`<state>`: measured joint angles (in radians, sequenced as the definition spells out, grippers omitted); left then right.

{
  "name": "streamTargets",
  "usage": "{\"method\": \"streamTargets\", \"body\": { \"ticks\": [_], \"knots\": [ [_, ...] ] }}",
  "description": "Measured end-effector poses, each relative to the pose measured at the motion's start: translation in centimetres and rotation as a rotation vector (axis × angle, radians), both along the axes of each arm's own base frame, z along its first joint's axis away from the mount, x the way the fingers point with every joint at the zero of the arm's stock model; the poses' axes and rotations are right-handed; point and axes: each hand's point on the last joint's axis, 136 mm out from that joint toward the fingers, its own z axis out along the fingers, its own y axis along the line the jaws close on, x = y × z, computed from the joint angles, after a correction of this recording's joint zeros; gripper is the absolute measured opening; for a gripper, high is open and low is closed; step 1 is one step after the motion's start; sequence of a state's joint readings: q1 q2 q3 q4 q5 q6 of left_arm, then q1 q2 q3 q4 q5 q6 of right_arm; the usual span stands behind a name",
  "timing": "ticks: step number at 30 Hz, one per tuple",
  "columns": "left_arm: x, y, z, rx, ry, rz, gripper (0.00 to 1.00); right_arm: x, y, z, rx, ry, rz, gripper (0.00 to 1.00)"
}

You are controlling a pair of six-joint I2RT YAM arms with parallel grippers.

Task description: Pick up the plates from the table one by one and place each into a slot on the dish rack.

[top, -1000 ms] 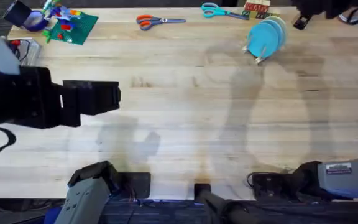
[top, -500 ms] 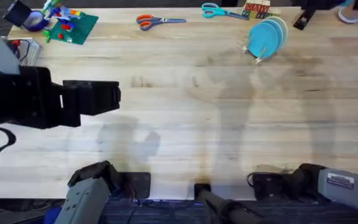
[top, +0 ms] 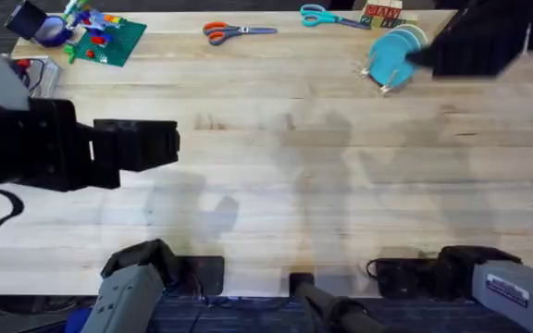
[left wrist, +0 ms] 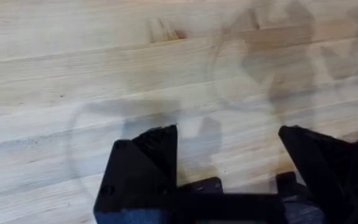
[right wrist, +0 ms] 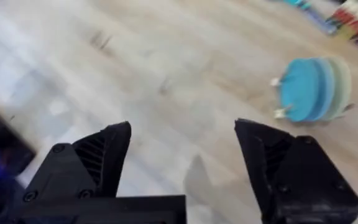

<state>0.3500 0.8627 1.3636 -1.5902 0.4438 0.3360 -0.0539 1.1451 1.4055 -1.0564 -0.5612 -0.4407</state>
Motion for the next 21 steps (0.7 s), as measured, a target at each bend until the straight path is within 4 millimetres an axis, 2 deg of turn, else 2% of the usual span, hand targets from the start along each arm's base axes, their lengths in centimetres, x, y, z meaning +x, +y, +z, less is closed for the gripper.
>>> {"method": "streamTargets", "body": {
  "ticks": [5, 10, 16, 21],
  "knots": [
    [0.0, 0.0, 0.0, 0.000, 0.000, 0.000, 0.993, -4.6, 2.0, -0.1, 0.001, 0.066, 0.079, 0.995],
    [0.0, 0.0, 0.0, 0.000, 0.000, 0.000, 0.993, -7.8, 2.3, 0.6, -0.012, 0.048, 0.095, 0.994],
    [0.0, 0.0, 0.0, 0.000, 0.000, 0.000, 0.994, -9.6, 2.1, 1.6, -0.014, -0.008, 0.092, 0.994],
    [0.0, 0.0, 0.0, 0.000, 0.000, 0.000, 0.993, -9.9, 2.1, 1.0, -0.015, 0.031, 0.092, 0.993]
  ]
}}
